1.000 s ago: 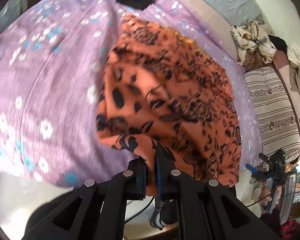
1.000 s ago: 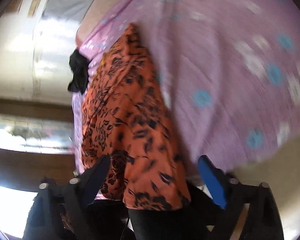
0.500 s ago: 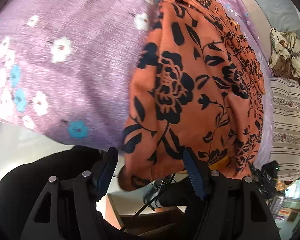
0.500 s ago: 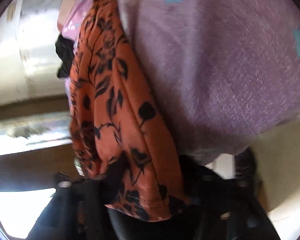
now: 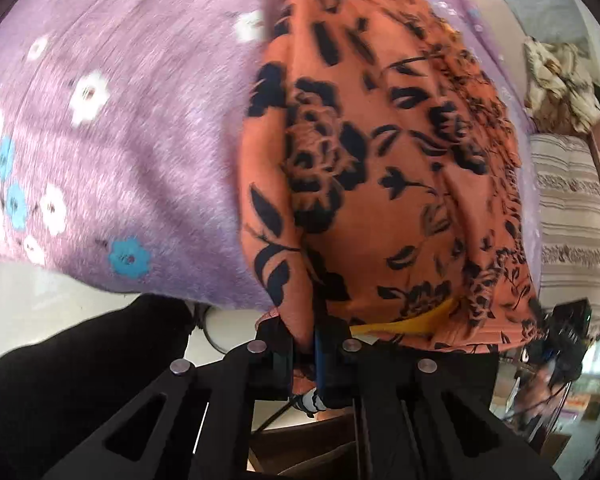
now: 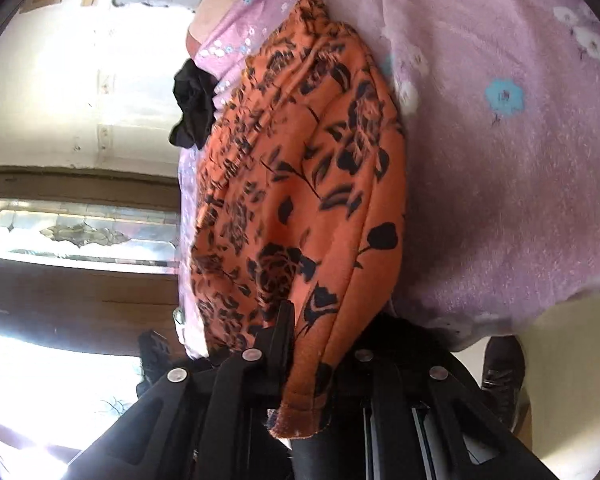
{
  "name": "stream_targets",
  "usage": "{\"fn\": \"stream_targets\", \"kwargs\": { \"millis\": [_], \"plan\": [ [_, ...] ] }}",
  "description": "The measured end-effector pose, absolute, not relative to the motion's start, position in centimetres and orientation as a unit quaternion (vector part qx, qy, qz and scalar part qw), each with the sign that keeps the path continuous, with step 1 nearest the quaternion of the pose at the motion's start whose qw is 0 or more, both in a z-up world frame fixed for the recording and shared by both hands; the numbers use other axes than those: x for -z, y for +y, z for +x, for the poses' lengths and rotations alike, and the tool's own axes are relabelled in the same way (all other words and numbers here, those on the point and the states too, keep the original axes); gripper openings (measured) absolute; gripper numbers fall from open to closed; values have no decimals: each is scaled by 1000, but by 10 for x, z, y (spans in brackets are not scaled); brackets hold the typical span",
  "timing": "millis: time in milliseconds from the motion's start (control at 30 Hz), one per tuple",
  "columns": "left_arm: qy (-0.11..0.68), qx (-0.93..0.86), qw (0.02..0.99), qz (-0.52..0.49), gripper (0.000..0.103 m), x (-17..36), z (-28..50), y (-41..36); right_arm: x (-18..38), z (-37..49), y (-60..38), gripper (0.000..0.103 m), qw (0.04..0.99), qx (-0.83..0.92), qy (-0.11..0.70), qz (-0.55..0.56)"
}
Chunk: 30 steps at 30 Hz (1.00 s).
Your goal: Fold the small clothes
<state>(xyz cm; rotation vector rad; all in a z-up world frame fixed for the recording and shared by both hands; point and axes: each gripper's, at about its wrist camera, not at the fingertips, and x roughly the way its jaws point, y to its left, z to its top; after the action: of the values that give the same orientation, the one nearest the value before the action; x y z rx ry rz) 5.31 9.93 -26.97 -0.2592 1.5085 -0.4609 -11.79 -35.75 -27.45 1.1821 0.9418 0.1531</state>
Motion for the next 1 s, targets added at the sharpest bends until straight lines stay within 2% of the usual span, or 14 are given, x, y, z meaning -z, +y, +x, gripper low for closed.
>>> {"fn": "stream_targets", "kwargs": {
  "millis": [167, 333, 433, 533, 700, 867, 1000],
  "plan": [
    [620, 253, 727, -151, 7, 206, 88, 99, 225, -97, -387, 12, 754, -76, 385, 527],
    [573, 269, 759, -156, 7, 143, 168, 87, 186, -30, -424, 12, 778, -64, 342, 524],
    [560, 261, 770, -160, 7, 130, 225, 68, 183, 22, -456, 12, 781, -39, 314, 539],
    [559, 243, 776, -163, 7, 147, 296, 34, 193, 84, -480, 12, 773, -10, 306, 556],
    [572, 205, 778, -160, 7, 196, 378, 0, 241, 188, -503, 12, 767, 52, 313, 557],
    [580, 190, 768, -192, 8, 231, 432, -19, 293, 240, -522, 12, 746, 93, 316, 579],
    [579, 187, 752, -254, 10, 251, 449, -15, 327, 254, -536, 13, 707, 76, 310, 631]
  ]
}}
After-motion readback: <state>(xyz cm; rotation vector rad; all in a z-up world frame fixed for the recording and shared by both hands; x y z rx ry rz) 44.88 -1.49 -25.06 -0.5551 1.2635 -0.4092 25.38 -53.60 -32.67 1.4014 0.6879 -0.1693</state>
